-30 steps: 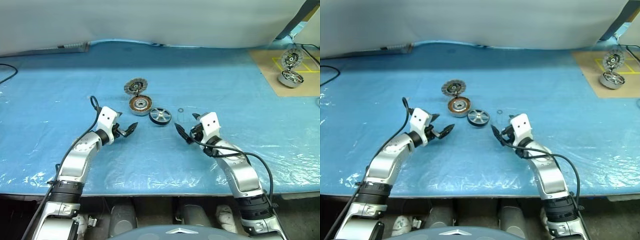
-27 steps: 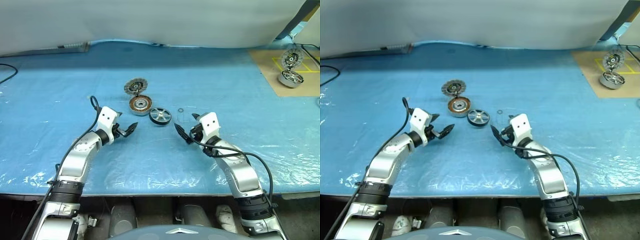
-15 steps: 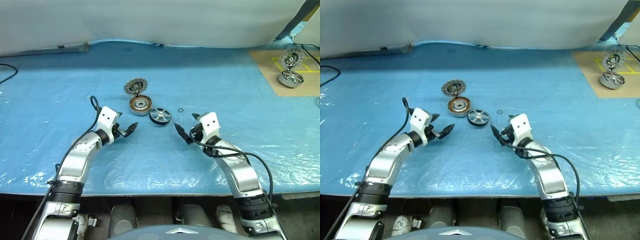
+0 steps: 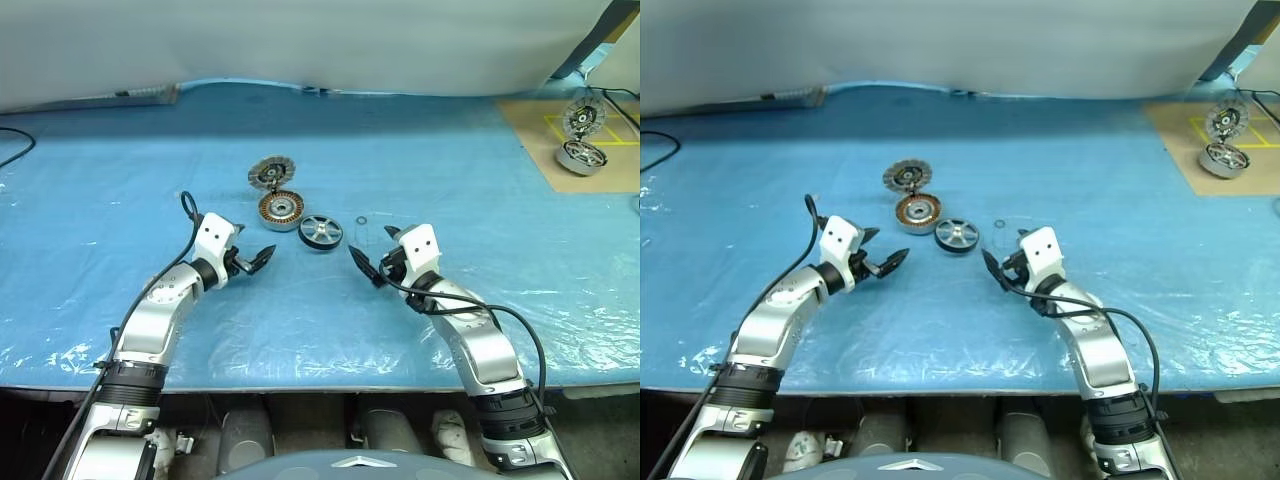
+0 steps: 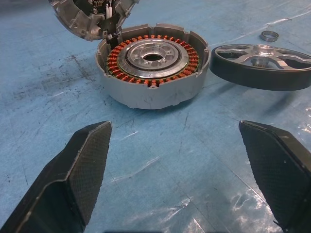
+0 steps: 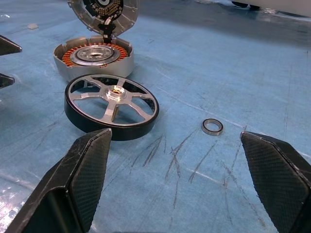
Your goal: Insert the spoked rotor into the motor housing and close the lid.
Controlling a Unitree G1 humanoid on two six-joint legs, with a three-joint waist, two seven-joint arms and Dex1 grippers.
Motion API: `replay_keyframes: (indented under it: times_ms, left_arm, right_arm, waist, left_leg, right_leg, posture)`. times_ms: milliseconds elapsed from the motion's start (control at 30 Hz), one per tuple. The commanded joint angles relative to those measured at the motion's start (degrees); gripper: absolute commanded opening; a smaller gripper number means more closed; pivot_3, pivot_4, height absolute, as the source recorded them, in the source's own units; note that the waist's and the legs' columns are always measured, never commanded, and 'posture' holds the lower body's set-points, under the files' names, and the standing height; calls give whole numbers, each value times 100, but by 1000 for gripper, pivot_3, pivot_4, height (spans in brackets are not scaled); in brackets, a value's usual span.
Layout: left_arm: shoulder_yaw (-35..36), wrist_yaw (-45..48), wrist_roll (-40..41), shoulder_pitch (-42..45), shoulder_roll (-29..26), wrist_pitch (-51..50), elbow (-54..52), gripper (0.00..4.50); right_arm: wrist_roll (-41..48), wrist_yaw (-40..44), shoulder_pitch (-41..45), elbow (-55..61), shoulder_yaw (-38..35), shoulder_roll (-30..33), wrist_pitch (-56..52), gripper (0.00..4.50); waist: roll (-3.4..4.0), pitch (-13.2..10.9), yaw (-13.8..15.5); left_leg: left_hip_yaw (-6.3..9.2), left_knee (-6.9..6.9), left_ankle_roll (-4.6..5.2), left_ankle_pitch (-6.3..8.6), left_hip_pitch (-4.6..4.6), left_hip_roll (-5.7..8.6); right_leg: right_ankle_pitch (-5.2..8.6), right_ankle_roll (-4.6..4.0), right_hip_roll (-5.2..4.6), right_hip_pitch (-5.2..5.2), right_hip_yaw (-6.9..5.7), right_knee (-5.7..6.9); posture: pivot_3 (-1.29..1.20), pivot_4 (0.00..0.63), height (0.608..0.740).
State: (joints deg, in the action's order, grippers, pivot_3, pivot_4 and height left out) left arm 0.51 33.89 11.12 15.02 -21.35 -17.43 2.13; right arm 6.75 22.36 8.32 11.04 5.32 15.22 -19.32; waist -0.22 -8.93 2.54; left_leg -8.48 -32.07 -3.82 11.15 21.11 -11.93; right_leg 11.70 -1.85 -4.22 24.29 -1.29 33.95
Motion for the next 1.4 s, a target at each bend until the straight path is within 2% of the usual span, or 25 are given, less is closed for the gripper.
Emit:
replay_keyframes:
  times_ms: [33,300,500,600,700,867,1033,1233,1400]
  left_arm:
    - [38,53,24,86,-84,66,-82,4449]
    - [30,164,59,136,-152,8,-98,4449]
    - [-60,1163,160,602,-836,-36,165,4449]
    - [-179,1761,39,1187,-1195,359,896,4449]
    - [-256,2229,1,1807,-1258,792,1705,4449]
    - [-445,3033,-266,3127,-977,2100,3990,4449]
    - [-742,3613,-708,3918,-659,3011,5510,4449]
    - [-916,3717,-1216,4609,-432,3391,6558,4449]
    - [-864,3653,-1427,5009,-340,3482,6926,4449]
  right_arm:
    - [-14,-6,51,76,-5,-22,125,4500]
    - [-34,-18,66,54,24,-39,136,4500]
    - [-37,-28,64,44,22,-43,147,4500]
    - [-39,-32,86,8,33,-63,166,4500]
    - [-46,-24,113,-36,53,-76,210,4500]
    - [-111,-102,146,-121,65,-130,346,4500]
    - [-145,-262,-7,0,49,-190,380,4500]
    - [-191,-432,-176,115,31,-237,408,4500]
    - [-209,-542,-265,169,2,-255,435,4500]
  waist:
    - [0,0,0]
    - [0,0,0]
    - [0,0,3]
    - [0,0,3]
    - [0,0,21]
    - [-1,-1,49]
    - [-4,-3,59]
    - [-22,-14,109]
    - [-26,-16,175]
  left_leg:
    - [0,0,0,0,0,0]
    - [0,-2,0,0,0,0]
    - [0,-4,0,0,-2,-1]
    - [0,-8,0,0,-7,1]
    - [0,-13,-1,-1,-11,2]
    - [1,-27,-1,-1,-11,6]
    - [1,-26,-2,-2,-11,7]
    - [5,-24,-2,-2,-11,6]
    - [4,-25,-2,-2,-13,6]
  right_leg:
    - [0,0,0,0,0,0]
    - [0,0,0,0,0,2]
    - [0,0,0,0,0,7]
    - [1,0,0,0,4,18]
    - [1,-1,-1,0,6,28]
    - [1,-1,-4,1,9,49]
    - [1,-2,-6,1,12,53]
    - [4,-6,-6,1,7,59]
    - [5,-6,-7,1,7,59]
  posture:
    - [0,150,740]
    - [0,150,740]
    - [0,150,740]
    - [0,150,740]
    - [0,150,740]
    - [0,150,740]
    - [0,150,740]
    - [0,150,740]
    - [0,150,740]
